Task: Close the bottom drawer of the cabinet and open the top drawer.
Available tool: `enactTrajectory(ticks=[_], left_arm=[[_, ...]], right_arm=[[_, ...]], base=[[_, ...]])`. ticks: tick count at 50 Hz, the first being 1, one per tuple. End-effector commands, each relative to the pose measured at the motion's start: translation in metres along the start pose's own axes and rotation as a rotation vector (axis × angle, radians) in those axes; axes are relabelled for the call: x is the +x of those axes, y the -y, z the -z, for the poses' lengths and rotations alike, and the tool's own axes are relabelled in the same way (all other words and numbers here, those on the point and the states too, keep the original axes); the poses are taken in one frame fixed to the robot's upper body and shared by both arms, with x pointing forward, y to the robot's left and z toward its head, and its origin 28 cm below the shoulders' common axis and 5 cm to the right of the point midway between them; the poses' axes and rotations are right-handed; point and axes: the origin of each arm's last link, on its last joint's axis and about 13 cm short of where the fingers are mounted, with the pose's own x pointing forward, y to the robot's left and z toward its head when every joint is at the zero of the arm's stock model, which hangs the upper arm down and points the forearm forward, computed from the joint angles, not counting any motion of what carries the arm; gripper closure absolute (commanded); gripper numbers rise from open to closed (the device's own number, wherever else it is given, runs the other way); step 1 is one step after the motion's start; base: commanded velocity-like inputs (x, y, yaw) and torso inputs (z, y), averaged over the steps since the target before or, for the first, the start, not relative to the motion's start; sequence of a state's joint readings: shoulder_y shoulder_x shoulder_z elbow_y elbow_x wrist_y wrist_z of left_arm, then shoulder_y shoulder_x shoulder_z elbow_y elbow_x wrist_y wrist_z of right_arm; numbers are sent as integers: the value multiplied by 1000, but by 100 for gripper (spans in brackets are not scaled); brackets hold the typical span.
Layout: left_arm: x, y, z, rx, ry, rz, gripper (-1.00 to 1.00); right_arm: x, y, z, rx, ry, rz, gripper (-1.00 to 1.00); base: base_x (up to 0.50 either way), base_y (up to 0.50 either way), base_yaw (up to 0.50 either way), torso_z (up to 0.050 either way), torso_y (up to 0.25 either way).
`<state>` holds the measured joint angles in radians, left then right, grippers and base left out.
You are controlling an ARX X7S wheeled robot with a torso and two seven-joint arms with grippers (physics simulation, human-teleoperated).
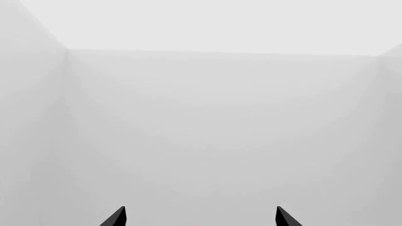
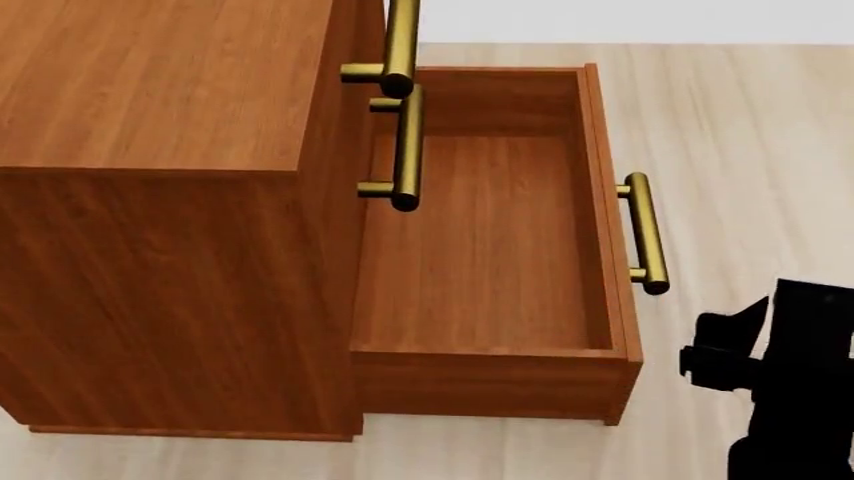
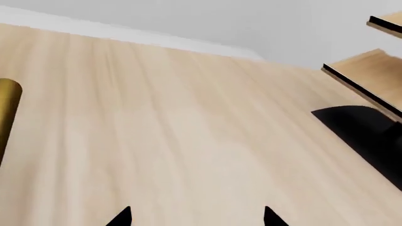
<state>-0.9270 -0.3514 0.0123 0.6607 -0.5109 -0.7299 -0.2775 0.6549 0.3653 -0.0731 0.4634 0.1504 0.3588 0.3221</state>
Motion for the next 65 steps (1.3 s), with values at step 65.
enactTrajectory(ticks=[65], left_arm=[[1, 2, -4, -5, 7, 10, -100]], right_arm=[[-6, -56, -10, -38, 4, -414, -100]], base=[[0, 0, 0, 0, 0]])
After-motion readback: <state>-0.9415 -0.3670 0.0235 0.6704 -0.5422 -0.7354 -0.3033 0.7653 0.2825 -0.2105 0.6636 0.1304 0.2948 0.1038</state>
